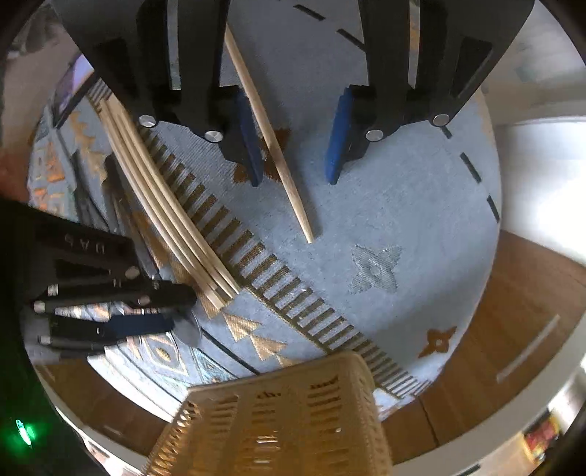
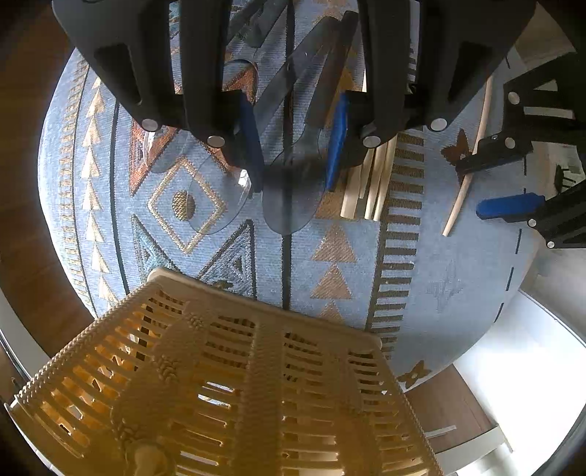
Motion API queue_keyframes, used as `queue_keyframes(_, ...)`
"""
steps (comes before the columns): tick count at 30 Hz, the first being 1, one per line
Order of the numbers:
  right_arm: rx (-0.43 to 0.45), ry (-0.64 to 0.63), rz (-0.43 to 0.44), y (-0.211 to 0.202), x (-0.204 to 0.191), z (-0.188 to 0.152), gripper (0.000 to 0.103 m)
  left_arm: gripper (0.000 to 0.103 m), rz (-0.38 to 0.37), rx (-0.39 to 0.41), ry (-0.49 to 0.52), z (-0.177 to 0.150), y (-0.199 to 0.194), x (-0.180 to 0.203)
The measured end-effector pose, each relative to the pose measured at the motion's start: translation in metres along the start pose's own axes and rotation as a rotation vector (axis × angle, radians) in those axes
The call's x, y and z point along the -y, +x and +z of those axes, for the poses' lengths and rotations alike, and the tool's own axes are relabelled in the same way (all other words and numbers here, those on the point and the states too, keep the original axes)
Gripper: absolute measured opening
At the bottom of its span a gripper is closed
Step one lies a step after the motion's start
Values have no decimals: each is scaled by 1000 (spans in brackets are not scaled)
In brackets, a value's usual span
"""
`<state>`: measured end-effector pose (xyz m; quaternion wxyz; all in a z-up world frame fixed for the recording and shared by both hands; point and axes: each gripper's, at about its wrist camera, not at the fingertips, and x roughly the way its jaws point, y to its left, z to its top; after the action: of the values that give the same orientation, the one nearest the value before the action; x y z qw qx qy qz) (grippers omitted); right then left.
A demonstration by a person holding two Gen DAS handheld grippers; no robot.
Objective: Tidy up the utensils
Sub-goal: 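Lift the chopstick with the left tool while the right tool grasps a metal spoon, then carry chopstick in left tool and spoon in right tool into the basket, release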
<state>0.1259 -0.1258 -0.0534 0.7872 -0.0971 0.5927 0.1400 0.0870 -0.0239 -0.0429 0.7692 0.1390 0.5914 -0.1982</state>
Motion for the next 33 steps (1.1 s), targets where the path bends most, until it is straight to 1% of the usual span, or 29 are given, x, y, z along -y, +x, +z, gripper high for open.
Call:
queue_keyframes(4, -4, 4, -1, 1, 0, 3, 31, 31, 58, -6, 46, -3, -3, 14)
queue_keyframes(5, -6, 4, -2, 1, 1, 3, 31, 24, 51, -11, 53, -3, -3, 16)
queue_keyframes(7, -3, 2, -8, -2, -5, 1, 31, 22, 67, -13, 66, -3, -4, 20)
queue_keyframes(8, 2, -2, -12, -2, -5, 0, 31, 12, 72, -9, 78, -3, -4, 23)
queue_keyframes(9, 7, -3, -14, -3, -6, -1, 30, 9, 70, -7, 82, -4, -5, 25)
queue_keyframes(10, 12, -3, -14, -4, -9, -3, 30, 6, 90, 1, 80, -5, -5, 27)
queue_keyframes(11, 17, -1, -9, -4, -9, -4, 30, 5, 100, 13, 75, -6, -6, 28)
queue_keyframes(12, 22, 2, -2, -5, -9, -5, 30, 4, 98, 22, 68, -6, -7, 28)
queue_keyframes(17, 58, 10, 51, -10, -3, -17, 30, 4, 21, 96, -15, -15, -12, 15)
queue_keyframes(20, 118, -10, 74, -22, -3, -26, 30, 4, -4, 164, -53, -15, -17, 1)
queue_keyframes(24, 212, -34, 87, -45, -3, -42, 29, 4, -79, 307, -130, -28, -39, -10)
queue_keyframes(25, 234, -38, 88, -50, -3, -45, 29, 4, -90, 330, -145, -27, -40, -11)
queue_keyframes(26, 261, -43, 89, -57, -4, -50, 29, 4, -104, 374, -170, -33, -46, -13)
queue_keyframes(28, 308, -60, 92, -69, -5, -58, 29, 4, -127, 448, -190, -39, -52, -11)
queue_keyframes(29, 337, -68, 90, -77, -7, -63, 29, 4, -132, 475, -196, -41, -56, -11)
queue_keyframes(30, 355, -74, 89, -80, -7, -66, 29, 4, -135, 520, -203, -46, -62, -10)
queue_keyframes(32, 403, -84, 96, -93, -10, -77, 29, 4, -131, 579, -215, -51, -70, -9)
queue_keyframes(33, 419, -86, 96, -97, -12, -77, 29, 4, -127, 603, -220, -53, -80, -4)
